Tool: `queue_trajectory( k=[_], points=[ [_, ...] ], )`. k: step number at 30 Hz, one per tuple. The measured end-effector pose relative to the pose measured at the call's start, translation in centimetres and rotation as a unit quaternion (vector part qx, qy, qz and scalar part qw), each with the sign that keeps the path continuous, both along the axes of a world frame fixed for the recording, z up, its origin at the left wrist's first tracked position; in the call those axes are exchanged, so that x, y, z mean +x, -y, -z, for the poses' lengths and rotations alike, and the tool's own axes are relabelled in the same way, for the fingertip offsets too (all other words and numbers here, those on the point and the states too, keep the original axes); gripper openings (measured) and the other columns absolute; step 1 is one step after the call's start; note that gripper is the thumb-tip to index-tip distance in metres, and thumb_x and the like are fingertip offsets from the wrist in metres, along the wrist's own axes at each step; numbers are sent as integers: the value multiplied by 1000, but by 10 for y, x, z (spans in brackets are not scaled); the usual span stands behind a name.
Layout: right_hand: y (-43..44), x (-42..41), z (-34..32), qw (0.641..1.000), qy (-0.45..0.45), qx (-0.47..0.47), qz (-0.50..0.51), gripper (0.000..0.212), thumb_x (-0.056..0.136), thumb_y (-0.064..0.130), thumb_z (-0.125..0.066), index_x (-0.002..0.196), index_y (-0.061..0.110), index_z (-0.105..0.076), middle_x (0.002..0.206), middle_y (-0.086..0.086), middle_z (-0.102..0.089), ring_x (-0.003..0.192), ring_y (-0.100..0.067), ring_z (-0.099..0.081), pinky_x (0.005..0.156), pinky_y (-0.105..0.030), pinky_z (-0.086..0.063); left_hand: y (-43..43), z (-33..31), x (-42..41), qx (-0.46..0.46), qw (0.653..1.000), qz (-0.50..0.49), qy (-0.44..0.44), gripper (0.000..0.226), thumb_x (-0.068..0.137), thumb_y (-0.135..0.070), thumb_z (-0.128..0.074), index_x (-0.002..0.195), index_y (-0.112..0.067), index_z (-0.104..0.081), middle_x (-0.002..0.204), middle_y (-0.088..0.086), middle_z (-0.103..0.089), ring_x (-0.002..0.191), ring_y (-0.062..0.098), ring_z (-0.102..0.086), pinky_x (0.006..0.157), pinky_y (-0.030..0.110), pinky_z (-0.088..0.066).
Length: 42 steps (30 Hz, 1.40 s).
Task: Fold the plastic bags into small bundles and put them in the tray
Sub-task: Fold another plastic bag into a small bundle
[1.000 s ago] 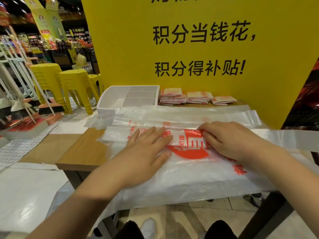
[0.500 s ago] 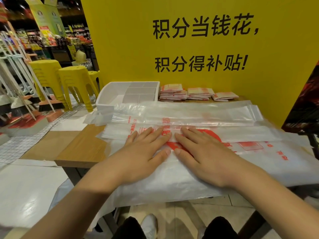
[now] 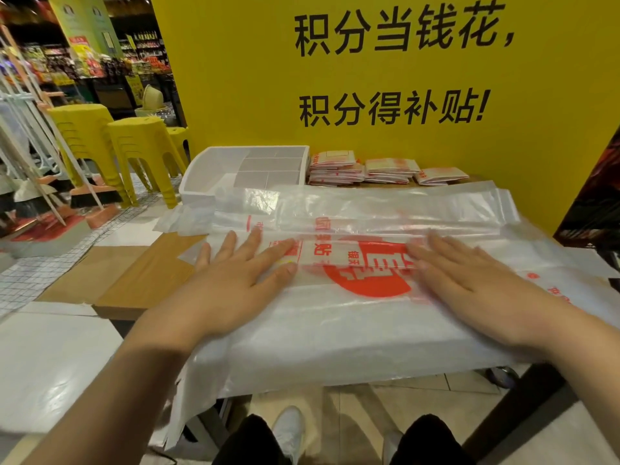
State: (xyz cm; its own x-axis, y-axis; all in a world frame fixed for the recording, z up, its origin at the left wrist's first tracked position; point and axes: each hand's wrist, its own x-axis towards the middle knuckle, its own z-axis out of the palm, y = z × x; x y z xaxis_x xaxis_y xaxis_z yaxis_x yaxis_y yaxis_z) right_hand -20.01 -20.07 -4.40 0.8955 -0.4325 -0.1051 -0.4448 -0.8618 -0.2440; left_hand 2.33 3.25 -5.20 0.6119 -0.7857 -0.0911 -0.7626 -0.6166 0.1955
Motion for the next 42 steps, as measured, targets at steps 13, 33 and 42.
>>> queue_trajectory(
  k=[13, 33, 42],
  points=[
    [21, -8, 9, 995, 1, -47, 83, 78, 88, 73, -7, 158, 40, -4, 167, 4, 6, 154, -12, 4, 125, -35, -1, 8, -1, 16, 21, 999, 18, 25, 68, 82, -83, -7, 147, -64, 3, 165, -12, 13, 153, 18, 14, 117, 49, 23],
    [7, 17, -23, 969, 87, -232, -10, 29, 101, 40, -36, 124, 39, -54, 113, 11, -65, 101, -21, -62, 73, -33, -49, 19, -32, 23, -59, 987, 96, 113, 41, 103, -23, -38, 137, -44, -44, 135, -11, -55, 120, 23, -55, 95, 43, -47],
    [-7, -14, -37, 974, 105, -195, -52, 23, 102, 47, -36, 120, 47, -49, 106, 23, -61, 93, -7, -58, 65, -27, -45, -7, -49, 10, -99, 981, 130, 105, 31, 102, -28, -43, 128, -43, -53, 118, -18, -65, 106, 10, -59, 89, 38, -50]
  ],
)
